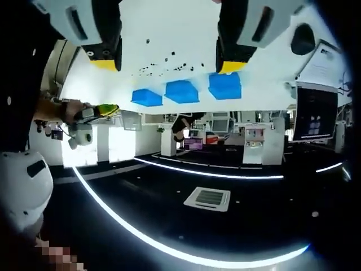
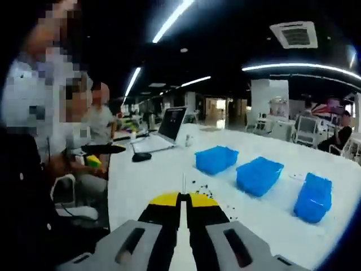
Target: Pick up the resistors one by one and place each resistor into its matching bin, sorting the parts by color and model until every resistor is separated into the correct bin for its type
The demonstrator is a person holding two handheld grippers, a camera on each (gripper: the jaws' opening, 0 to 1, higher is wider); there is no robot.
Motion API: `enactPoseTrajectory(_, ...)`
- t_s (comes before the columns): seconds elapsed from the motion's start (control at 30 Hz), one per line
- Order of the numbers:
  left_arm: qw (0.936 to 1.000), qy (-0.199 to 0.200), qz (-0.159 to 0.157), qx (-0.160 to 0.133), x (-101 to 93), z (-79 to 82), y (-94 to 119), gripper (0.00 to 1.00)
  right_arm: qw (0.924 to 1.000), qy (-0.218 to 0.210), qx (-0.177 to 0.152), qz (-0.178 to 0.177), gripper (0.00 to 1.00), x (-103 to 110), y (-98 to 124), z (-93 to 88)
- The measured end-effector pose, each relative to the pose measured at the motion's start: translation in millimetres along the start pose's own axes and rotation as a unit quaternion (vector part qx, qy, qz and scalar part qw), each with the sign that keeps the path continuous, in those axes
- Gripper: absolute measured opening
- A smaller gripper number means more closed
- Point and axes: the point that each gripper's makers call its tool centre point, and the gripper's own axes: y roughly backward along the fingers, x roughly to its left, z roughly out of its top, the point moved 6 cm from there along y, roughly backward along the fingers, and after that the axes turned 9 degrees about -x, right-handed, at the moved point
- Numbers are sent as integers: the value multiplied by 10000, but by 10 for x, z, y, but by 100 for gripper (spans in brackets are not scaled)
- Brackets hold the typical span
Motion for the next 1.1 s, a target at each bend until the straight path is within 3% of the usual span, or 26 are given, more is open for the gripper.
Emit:
enactPoseTrajectory(0.07, 10000, -15, 48, -31, 12, 20, -12, 68, 9996, -7, -173, -243, 7, 27, 118, -34)
enactPoseTrajectory(0.13, 9999, -12, 113, -76, 31, 34, -20, 68, 9992, 55, -103, -378, 7, 74, 209, -123)
enactPoseTrajectory(0.2, 9997, 23, 207, -103, 65, 36, -27, 68, 9980, -59, -329, -540, 7, 88, 263, -133)
enactPoseTrajectory(0.3, 9996, 28, 276, -105, 88, 31, -27, 68, 9965, -265, -436, -658, 7, 100, 273, -143)
enactPoseTrajectory(0.5, 9994, 23, 334, -109, 102, 26, -7, 68, 9963, -158, -565, -635, 7, 38, 156, -13)
enactPoseTrajectory(0.77, 9987, -14, 492, -111, 155, -13, 40, 68, 9971, -119, -701, -284, 7, -186, -361, 185)
enactPoseTrajectory(0.93, 9980, 11, 612, -140, 171, -25, 40, 68, 9970, -125, -748, -141, 7, -311, -890, 277)
enactPoseTrajectory(1.1, 9978, 33, 641, -179, 130, -28, 19, 68, 9971, 305, -685, 108, 7, -333, -1507, 401)
